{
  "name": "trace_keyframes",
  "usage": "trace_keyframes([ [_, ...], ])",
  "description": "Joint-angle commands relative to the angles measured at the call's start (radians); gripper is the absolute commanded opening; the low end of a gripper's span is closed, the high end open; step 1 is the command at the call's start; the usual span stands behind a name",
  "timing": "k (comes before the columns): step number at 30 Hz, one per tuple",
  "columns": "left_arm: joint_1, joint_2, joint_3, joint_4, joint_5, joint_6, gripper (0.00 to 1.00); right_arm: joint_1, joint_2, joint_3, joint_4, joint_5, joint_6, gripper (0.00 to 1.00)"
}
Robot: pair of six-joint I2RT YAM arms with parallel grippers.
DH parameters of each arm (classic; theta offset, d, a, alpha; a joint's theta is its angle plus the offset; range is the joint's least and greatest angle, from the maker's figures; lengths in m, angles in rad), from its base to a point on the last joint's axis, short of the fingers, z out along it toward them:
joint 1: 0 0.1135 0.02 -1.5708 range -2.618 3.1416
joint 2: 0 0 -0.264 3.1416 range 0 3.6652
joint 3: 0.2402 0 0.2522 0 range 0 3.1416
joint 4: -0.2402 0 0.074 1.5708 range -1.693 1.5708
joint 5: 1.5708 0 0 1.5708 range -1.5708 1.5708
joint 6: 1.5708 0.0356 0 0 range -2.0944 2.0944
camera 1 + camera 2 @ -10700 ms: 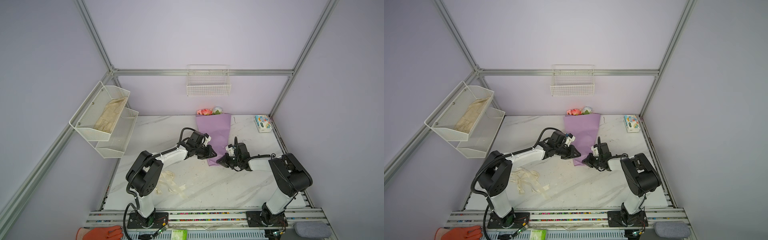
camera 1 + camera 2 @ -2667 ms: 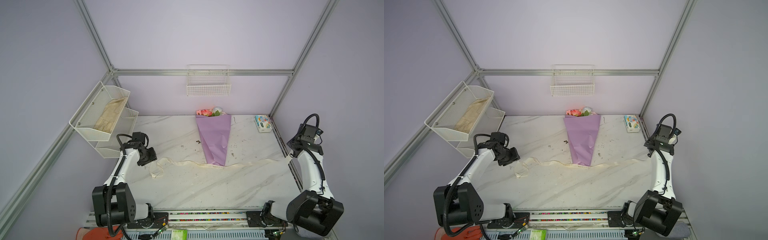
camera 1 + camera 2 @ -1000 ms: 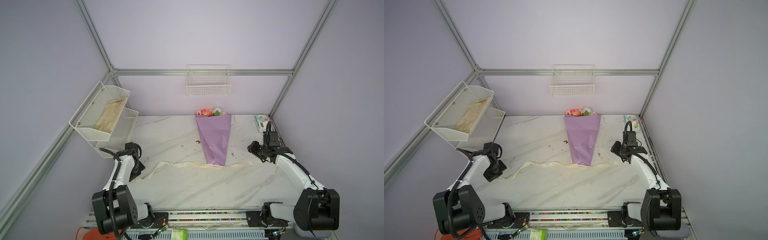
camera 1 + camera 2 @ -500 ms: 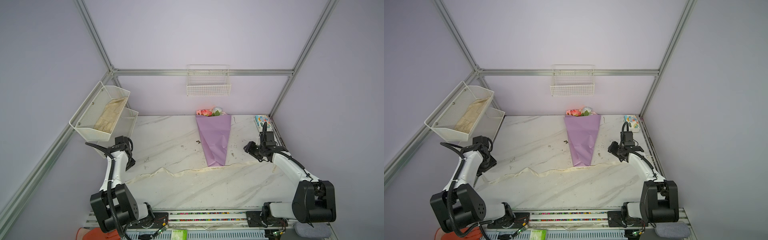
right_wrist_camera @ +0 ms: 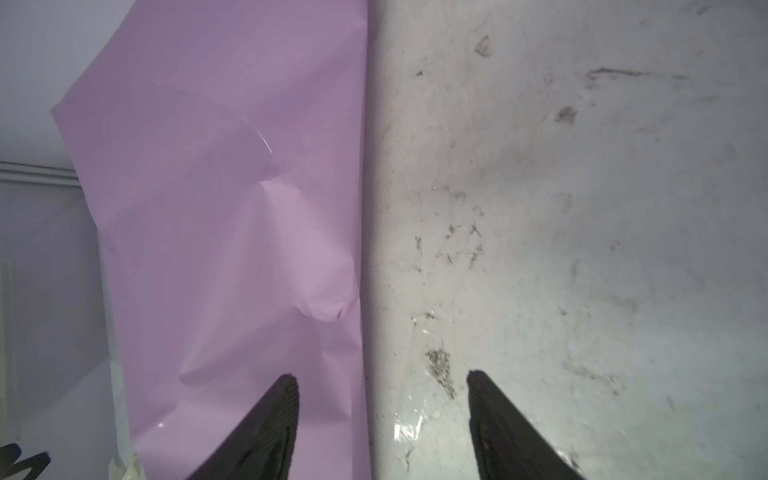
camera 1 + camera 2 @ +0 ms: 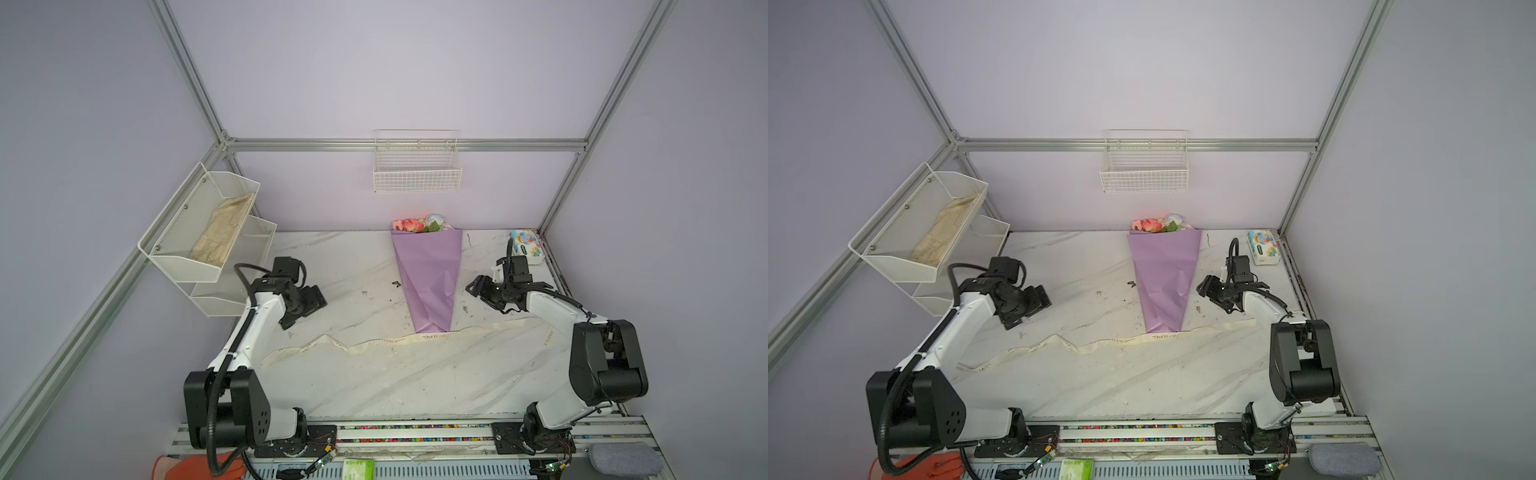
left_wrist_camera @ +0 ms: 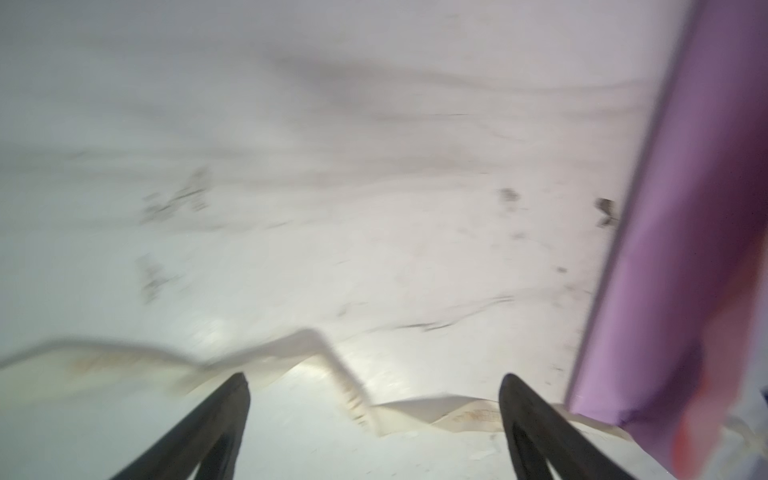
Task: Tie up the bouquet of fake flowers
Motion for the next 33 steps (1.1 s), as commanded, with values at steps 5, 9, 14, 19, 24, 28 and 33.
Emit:
trace_keyframes([
  [5, -0.162, 0.375, 0.437, 0.263, 0.317, -0.022, 0.93, 0.002, 0.231, 0.196, 0.152, -0.09, 0.054, 0.69],
  [9, -0.19, 0.556, 0.589, 0.348, 0.403, -0.102, 0.94, 0.002, 0.347, 0.304, 0.167, -0.107, 0.072, 0.7],
  [14, -0.214, 0.72, 0.717, 0.42, 0.464, -0.182, 0.95, 0.001, 0.468, 0.42, 0.157, -0.11, 0.076, 0.7],
  [19, -0.217, 0.838, 0.802, 0.413, 0.449, -0.211, 0.95, -0.001, 0.563, 0.506, 0.146, -0.107, 0.075, 0.7],
  [24, -0.217, 0.96, 0.901, 0.389, 0.454, -0.23, 0.81, -0.005, 0.64, 0.575, 0.164, -0.138, 0.076, 0.71],
  [28, -0.216, 1.048, 0.972, 0.395, 0.463, -0.257, 0.62, -0.016, 0.704, 0.602, 0.234, -0.205, 0.107, 0.71],
  [33, -0.215, 1.132, 1.037, 0.436, 0.486, -0.29, 0.47, -0.026, 0.782, 0.627, 0.355, -0.33, 0.162, 0.71],
])
